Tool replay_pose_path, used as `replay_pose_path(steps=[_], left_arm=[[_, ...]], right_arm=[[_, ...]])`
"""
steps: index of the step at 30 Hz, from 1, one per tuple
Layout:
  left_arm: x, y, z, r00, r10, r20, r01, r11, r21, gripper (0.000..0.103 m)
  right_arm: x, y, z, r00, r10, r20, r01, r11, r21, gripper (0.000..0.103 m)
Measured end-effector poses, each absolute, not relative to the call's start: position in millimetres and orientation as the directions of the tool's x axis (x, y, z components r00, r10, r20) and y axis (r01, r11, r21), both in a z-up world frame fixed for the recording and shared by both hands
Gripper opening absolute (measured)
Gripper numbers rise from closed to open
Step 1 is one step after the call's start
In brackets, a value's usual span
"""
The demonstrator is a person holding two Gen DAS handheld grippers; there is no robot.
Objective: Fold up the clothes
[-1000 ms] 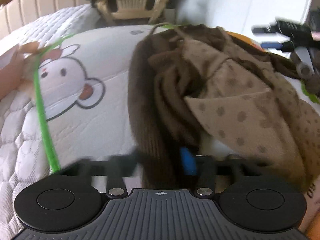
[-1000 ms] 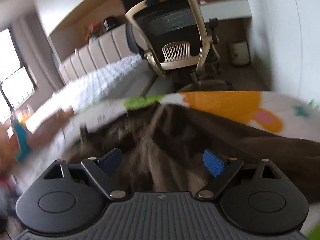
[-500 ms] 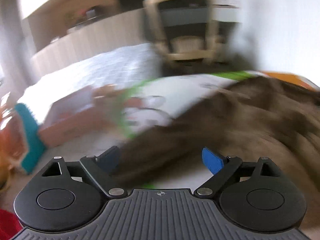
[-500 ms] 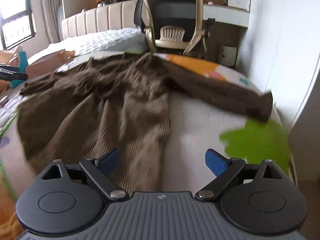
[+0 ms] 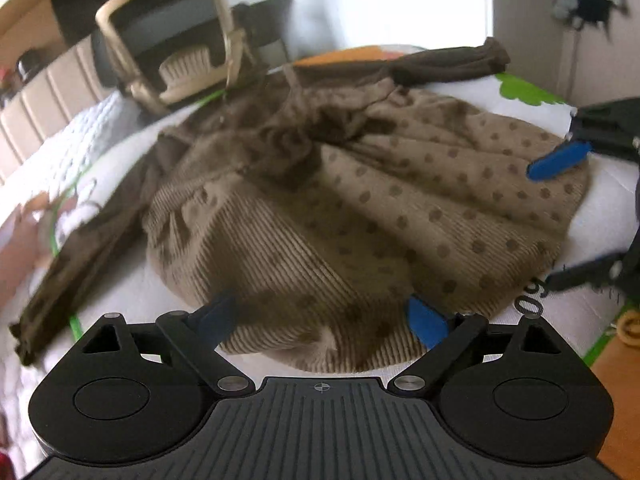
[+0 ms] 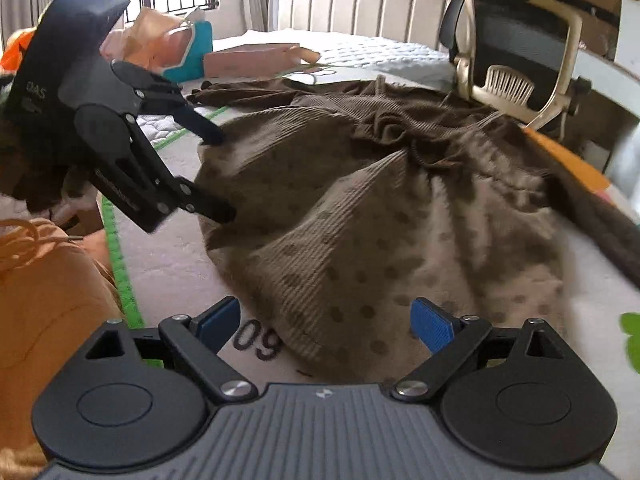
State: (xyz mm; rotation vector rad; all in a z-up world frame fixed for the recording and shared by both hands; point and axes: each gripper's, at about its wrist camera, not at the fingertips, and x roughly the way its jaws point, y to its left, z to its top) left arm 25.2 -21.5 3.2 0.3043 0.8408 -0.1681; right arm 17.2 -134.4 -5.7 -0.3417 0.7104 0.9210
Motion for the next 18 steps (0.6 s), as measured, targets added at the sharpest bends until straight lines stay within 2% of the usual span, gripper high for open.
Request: replay_pose_path(steps=[2,4,6,7,9,10,14,16,18], left_arm=[[26.8,-19.7,-0.4,0.646,-0.035,-0.763,0.258,0.95,0.174,0.095],[28.4,-17.9,-4.1,0.634,-0.044,-0.772,0.25,0.957,0.151,0.095],[34.8,-16.5,-7.1,0.625,-0.06,-0.778,0.24,0.964,0.118,0.095],[38.1,-16.0,-7.4,0.624,-0.073,-0.778,0.234,0.967,0.096,0.095],[47.4,-13.7,-2.7,0.625,-0.135,-0.769,0.234,0.972,0.019,0.095],[52.6,-12.3,0.8,0.627,-0.174,-0.76,0.236,0.971,-0.027,0.095],[80.5,8.1,40.3,0.729,-0.271,-0.628,0.177,0.962,-0.21,0.095],[86.2,19.0,64.5,0.793,-0.224,-0.567,0.125,0.97,-0.208,0.095],[78.8,19.2,75.5,0.803,-0.188,-0.565,0.121,0.981,-0.154,0.096]], right_arm=[[16.9,-133.2,-7.7,0.399,0.605,-0.689,-0.816,0.577,0.034,0.093],[16.5,-132.1,-9.7,0.396,0.606,-0.69,-0.813,0.58,0.043,0.087],[16.1,-130.9,-11.8,0.393,0.607,-0.691,-0.81,0.583,0.052,0.062],[15.9,-130.4,-12.8,0.391,0.607,-0.691,-0.809,0.585,0.056,0.057],[20.7,-126.6,-13.7,0.406,0.602,-0.687,-0.802,0.596,0.048,0.038],[26.9,-127.2,-12.3,0.408,0.604,-0.685,-0.794,0.605,0.061,0.033],[67.4,-138.4,-3.7,0.502,0.564,-0.656,-0.694,0.715,0.084,0.03],[87.7,-144.1,0.6,0.546,0.538,-0.642,-0.638,0.764,0.097,0.03],[108.0,-149.7,4.9,0.588,0.508,-0.629,-0.578,0.808,0.112,0.03]])
